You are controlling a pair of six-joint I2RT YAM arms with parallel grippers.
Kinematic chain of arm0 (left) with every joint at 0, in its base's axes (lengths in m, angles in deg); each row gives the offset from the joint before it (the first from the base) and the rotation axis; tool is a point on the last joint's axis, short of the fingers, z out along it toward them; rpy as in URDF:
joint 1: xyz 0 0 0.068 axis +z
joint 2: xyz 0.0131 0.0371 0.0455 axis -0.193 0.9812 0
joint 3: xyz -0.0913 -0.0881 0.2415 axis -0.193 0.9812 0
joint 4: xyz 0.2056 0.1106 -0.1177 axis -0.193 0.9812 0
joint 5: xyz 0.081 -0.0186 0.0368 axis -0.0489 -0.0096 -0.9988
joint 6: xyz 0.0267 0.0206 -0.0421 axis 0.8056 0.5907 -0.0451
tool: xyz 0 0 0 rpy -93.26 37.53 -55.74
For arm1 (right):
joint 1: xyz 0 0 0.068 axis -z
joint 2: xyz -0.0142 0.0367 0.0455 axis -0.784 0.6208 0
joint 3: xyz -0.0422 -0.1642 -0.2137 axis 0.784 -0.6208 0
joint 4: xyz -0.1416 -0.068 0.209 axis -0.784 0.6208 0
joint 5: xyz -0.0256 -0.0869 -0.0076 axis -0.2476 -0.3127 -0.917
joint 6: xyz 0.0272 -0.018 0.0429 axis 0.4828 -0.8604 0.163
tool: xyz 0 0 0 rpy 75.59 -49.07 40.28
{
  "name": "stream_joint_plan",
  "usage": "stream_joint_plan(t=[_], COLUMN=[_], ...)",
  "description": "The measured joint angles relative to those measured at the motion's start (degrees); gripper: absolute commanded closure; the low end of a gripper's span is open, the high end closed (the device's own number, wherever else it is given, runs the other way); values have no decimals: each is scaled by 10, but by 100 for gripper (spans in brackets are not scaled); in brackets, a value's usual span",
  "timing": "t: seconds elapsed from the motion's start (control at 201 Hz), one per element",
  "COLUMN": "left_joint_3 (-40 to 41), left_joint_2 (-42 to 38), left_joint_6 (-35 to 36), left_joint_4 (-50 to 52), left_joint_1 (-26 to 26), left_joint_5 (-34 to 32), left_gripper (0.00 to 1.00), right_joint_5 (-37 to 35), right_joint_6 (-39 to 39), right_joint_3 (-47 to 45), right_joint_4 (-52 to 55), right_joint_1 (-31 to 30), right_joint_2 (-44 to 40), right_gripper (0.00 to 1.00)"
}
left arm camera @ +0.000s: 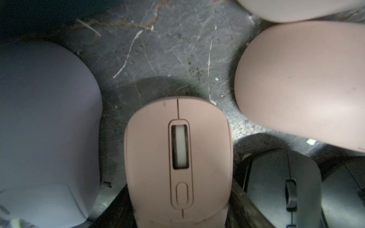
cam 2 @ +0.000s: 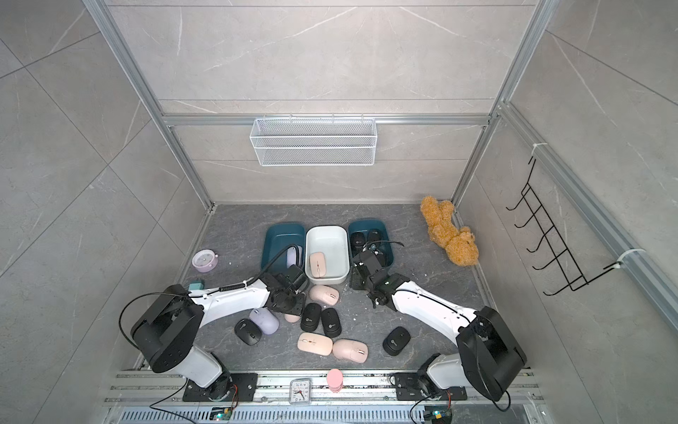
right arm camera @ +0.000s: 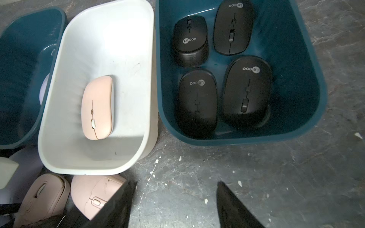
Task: Place the mice by color into the storage box
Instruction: Pick up the mouse from the center of the board.
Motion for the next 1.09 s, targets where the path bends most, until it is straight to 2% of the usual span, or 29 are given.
stream_joint_plan(t=[0.274, 0.697, 0.847, 1.091], left_joint_3=[-1, 1, -29, -107], left_joint_2=[-18, -182, -188, -167], left_joint_6=[-29, -77, -74, -40], left_joint_4=[27, 82, 107, 91], left_joint_1=[-32, -43, -43, -43], left_joint_5=[-40, -113, -129, -143], left_gripper=[57, 56, 56, 56], right_joint_5=[0, 0, 0, -12], right_joint_6=[0, 5, 4, 4], right_joint_3=[-5, -8, -7, -7], right_joint_4=[0, 0, 1, 9], right_joint_1=[0, 0, 0, 0], right_joint_2=[0, -12, -22, -60], right_gripper=[32, 32, 32, 31])
